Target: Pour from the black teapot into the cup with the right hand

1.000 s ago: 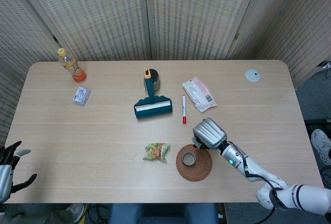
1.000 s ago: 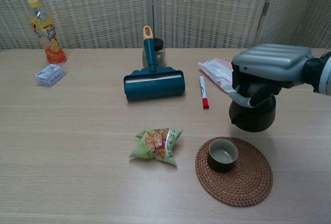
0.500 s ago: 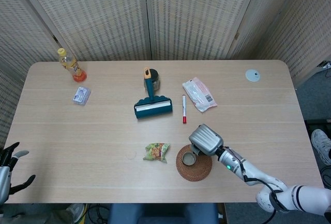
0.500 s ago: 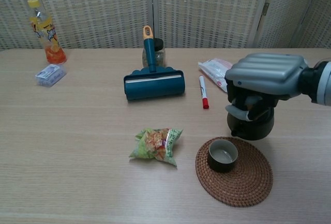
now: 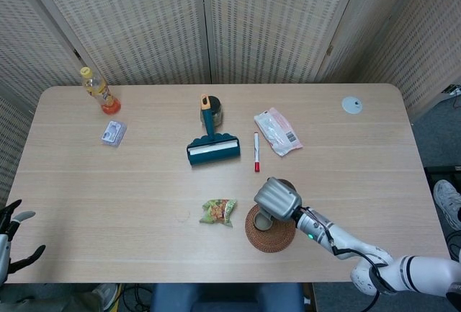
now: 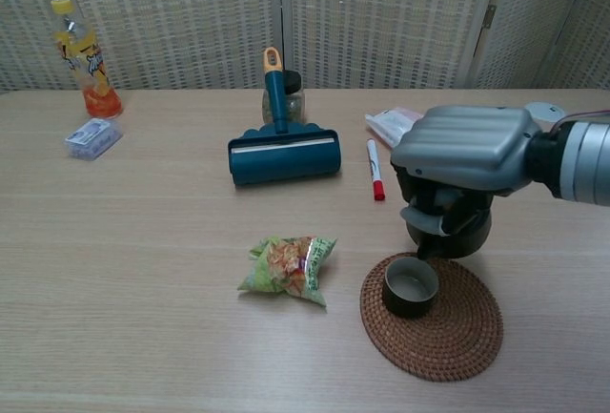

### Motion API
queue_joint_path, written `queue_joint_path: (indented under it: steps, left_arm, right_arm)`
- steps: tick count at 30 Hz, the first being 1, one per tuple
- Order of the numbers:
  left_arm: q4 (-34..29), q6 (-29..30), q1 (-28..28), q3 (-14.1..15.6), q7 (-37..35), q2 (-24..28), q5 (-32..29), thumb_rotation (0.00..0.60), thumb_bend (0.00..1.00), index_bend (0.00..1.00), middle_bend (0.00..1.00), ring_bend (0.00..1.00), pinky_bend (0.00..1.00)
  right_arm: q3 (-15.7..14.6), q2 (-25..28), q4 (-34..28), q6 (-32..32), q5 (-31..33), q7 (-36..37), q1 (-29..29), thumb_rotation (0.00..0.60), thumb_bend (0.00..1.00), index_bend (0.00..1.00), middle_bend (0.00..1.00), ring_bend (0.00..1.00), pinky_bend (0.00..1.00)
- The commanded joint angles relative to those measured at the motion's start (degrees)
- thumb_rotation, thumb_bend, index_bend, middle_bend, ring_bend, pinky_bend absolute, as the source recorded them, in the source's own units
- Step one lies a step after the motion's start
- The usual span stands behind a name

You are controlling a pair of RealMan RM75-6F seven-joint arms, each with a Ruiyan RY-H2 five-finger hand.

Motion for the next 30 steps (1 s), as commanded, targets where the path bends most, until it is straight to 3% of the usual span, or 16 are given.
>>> queue_joint_path:
  steps: [1, 30]
  left_arm:
    - [0.13, 0.09, 0.14, -0.03, -0.19, -0.04, -0.13, 0.6, 0.18, 0.28, 0.1, 0.12, 0.04]
    - [0.6, 0.58, 0.88, -0.12, -0.95, -0.24, -0.16, 0.6, 0.18, 0.28, 0.1, 0.12, 0.04]
  right_arm:
    - [-0.03, -0.47, -0.41, -0.24, 0.57, -1.71, 0.45, 0.57, 0.59, 1.0, 0.95, 0.91, 0.63]
    - [-1.14, -0.7, -2.33, -0.38, 3.81, -13.7, 3.05, 0.572, 0.58, 1.0, 0.95, 0.91, 0.63]
